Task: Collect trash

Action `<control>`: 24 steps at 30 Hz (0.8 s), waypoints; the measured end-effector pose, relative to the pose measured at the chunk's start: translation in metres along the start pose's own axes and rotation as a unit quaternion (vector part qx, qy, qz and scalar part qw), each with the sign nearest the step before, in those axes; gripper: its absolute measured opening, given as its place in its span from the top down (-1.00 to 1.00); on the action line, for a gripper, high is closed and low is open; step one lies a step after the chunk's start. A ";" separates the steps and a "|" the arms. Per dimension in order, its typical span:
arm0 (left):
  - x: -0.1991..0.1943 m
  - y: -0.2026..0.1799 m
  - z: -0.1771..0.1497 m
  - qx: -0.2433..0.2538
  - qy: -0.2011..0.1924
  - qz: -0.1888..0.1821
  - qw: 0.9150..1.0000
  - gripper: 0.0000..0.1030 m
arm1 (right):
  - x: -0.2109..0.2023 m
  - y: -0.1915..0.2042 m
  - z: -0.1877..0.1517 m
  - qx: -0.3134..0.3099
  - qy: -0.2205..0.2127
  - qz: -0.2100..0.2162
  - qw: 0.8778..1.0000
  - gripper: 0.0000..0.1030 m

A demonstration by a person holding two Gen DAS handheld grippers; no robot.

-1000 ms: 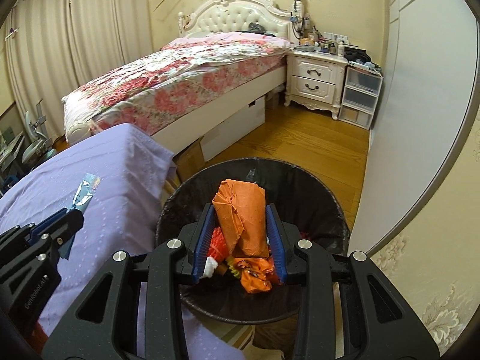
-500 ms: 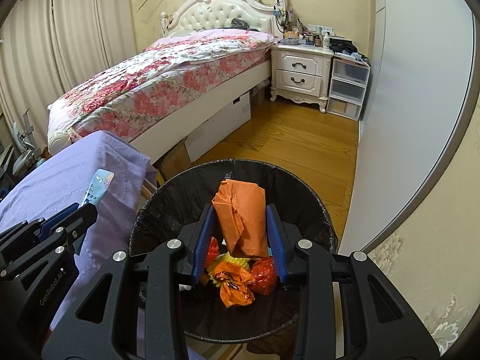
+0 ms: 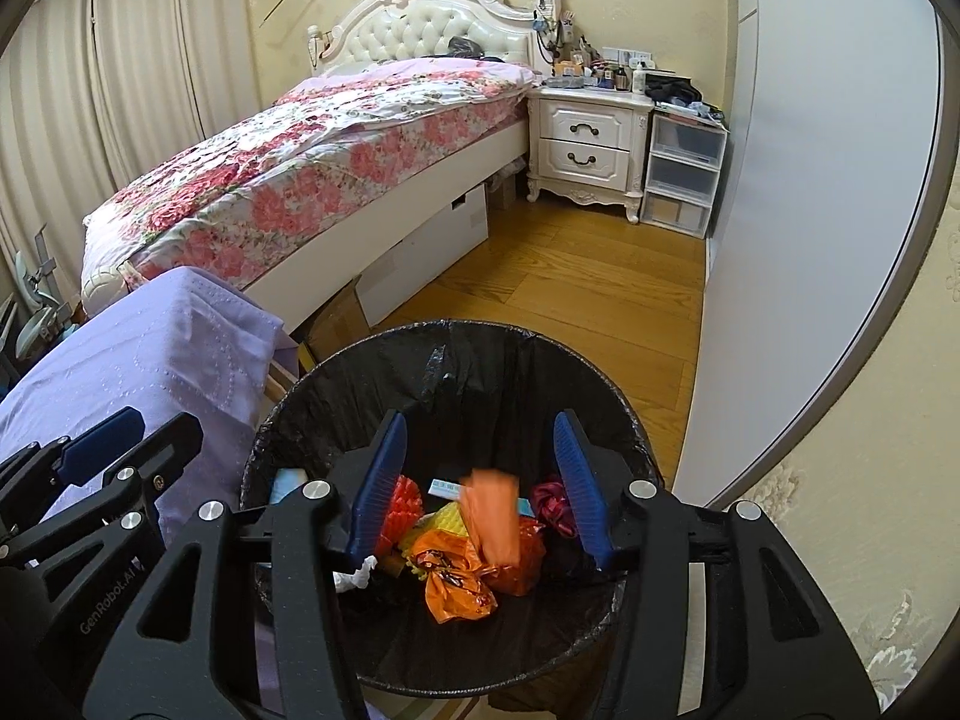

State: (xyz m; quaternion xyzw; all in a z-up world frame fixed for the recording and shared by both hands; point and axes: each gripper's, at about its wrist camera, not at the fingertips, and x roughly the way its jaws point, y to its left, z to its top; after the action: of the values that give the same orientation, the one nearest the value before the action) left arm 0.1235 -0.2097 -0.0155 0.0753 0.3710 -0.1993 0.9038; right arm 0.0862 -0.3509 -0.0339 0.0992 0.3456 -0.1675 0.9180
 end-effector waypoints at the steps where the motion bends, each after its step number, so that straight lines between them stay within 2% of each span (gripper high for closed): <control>1: 0.000 0.000 0.000 0.000 -0.001 0.001 1.000 -0.07 | 0.000 0.000 0.000 0.000 0.000 -0.001 1.000 0.03; 4: -0.003 0.002 0.001 -0.006 -0.005 0.002 1.000 -0.27 | -0.002 -0.001 0.000 0.002 -0.002 -0.004 1.000 0.01; 7: -0.006 0.004 0.001 -0.011 -0.011 0.007 1.000 -0.39 | -0.004 -0.003 0.001 0.003 -0.006 -0.010 1.000 -0.11; 17: -0.018 0.015 0.002 -0.017 -0.030 0.025 0.999 -0.47 | -0.011 -0.004 0.001 0.000 -0.023 -0.031 0.999 -0.51; 24: -0.034 0.023 -0.002 -0.014 -0.047 0.046 0.998 -0.55 | -0.020 0.001 -0.002 -0.006 -0.029 -0.033 0.999 -0.59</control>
State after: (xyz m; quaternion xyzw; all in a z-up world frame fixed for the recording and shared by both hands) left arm 0.1100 -0.1775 0.0062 0.0705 0.3272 -0.1555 0.9294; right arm 0.0717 -0.3446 -0.0221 0.0775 0.3232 -0.1986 0.9220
